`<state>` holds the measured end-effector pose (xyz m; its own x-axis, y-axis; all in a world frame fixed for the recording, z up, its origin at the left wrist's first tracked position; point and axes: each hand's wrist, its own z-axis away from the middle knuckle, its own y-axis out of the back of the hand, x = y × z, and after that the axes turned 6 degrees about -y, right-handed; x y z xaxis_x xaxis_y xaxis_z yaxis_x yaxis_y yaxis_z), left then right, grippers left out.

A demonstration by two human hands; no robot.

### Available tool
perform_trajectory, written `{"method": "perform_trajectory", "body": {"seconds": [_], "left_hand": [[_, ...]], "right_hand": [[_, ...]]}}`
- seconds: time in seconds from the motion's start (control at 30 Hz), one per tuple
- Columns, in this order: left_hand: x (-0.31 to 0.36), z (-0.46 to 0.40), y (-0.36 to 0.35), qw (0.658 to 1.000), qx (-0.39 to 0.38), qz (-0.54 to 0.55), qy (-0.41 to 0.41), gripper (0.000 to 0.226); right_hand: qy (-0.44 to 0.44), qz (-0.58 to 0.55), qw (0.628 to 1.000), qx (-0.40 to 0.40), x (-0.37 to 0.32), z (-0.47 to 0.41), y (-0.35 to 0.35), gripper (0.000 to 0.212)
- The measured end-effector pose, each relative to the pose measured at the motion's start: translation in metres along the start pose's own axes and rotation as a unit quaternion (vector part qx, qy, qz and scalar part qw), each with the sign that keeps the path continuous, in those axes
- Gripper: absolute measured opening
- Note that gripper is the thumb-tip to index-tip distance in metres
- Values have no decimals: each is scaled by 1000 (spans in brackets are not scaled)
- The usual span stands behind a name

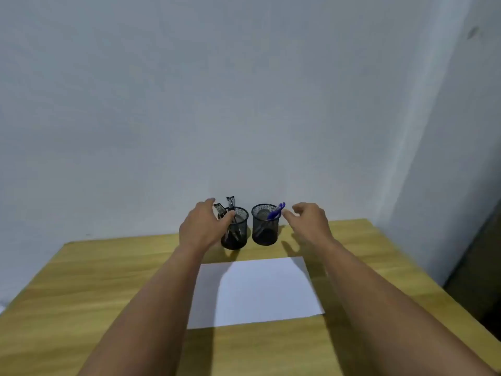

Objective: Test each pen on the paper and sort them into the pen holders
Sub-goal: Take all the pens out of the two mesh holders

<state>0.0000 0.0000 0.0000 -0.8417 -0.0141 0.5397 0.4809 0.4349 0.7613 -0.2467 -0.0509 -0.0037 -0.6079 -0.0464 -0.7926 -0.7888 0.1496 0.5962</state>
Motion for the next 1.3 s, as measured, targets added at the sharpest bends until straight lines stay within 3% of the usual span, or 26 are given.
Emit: {"method": "perform_trajectory", "body": {"seconds": [0.1,0.2,0.37,0.47,0.57,0.7,0.8,0.93,1.07,1.3], "left_hand": [[-12,-21,-28,989,35,117,85,85],[-20,-39,-48,973,15,177,144,84],[-31,-68,-68,943,0,291,159,56],[-35,-85,-75,930,-33,332,153,66],[-41,-98,-81,930,-49,334,145,77],[-43,-101,-87,931,-33,339,133,56],[-45,-103,-91,931,-33,341,127,60],[-42,-102,-93,931,-26,345,118,41],[-39,-101,-92,932,-7,342,116,47],[-25,-98,-85,945,16,321,67,34]], "right_hand": [[-32,-54,998,16,10,-30,-25,67],[-62,-85,994,21,14,-49,-48,71],[-65,-86,993,50,26,-77,-73,45],[-58,-107,991,60,23,-80,-77,40],[-52,-127,988,72,21,-81,-80,37],[-51,-158,983,81,17,-81,-83,41],[-43,-162,982,84,14,-81,-85,44],[-37,-162,982,85,10,-80,-87,46],[-37,-160,983,84,8,-83,-90,48],[-42,-154,984,81,3,-84,-90,53]]}}
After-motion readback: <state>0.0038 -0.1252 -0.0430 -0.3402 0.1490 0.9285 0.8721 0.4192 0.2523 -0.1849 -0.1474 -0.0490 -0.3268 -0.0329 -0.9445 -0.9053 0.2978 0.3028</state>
